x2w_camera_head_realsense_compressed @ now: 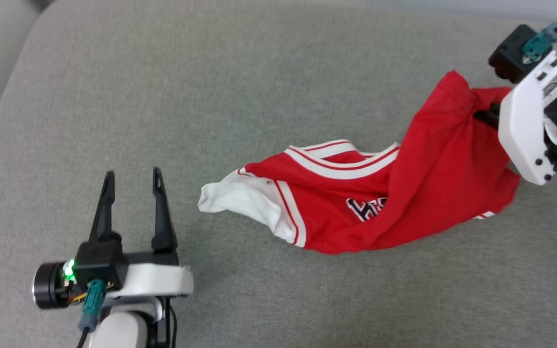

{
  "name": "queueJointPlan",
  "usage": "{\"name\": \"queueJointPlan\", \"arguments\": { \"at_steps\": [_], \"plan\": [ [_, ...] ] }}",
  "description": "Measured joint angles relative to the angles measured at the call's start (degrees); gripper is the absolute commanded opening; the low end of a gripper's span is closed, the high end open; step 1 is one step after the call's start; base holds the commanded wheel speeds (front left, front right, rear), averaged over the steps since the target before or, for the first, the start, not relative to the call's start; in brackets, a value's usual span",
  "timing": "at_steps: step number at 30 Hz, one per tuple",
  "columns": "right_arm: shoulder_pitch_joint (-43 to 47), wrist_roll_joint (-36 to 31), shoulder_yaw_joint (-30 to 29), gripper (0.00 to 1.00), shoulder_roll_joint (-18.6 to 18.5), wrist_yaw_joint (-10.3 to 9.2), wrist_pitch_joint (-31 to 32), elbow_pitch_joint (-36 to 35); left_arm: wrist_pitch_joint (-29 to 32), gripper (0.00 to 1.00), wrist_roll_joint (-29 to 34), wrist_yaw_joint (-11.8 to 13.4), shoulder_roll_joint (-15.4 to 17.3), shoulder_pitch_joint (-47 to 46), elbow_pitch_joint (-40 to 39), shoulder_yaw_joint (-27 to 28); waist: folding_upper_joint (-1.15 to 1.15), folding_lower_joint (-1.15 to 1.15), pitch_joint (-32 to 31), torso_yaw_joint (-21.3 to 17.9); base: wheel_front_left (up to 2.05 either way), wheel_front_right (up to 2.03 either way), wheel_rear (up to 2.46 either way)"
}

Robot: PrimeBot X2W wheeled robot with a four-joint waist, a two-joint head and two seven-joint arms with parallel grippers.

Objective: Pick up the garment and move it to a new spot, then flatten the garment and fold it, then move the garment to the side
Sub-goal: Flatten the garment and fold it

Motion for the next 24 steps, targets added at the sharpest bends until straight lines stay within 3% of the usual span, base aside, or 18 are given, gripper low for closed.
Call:
{"name": "queueJointPlan", "arguments": {
  "at_steps": [7, 15, 18, 24],
  "plan": [
    [0.4, 0.0, 2.3, 0.0, -6.2, 0.0, -6.5, -10.1, 0.0, 1.0, 0.6, -1.0, 0.0, 5.0, 0.9, 3.3, 0.0, 0.0, -5.9, -2.7, 0.0, 0.0, 0.0],
    [15.0, 2.7, 3.8, 0.0, -13.5, 0.0, -7.9, -22.6, 0.0, 1.0, 0.9, -2.2, -0.4, 10.1, 1.8, 5.7, 0.0, -0.01, -11.3, -6.8, 0.0, 0.0, 0.0],
    [22.6, 2.7, 4.2, 0.0, -15.2, 0.0, -8.6, -23.7, 0.0, 1.0, 1.0, -2.4, -0.5, 10.8, 1.9, 6.4, 0.0, -0.01, -12.6, -8.1, 0.0, 0.0, 0.0],
    [36.3, 2.9, 4.2, 0.0, -14.0, -0.01, -12.9, -19.9, 0.0, 1.0, 1.6, -3.4, -0.7, 11.1, 2.3, 7.0, 0.0, -0.01, -13.5, -9.2, 0.0, 0.0, 0.0]
  ]
}}
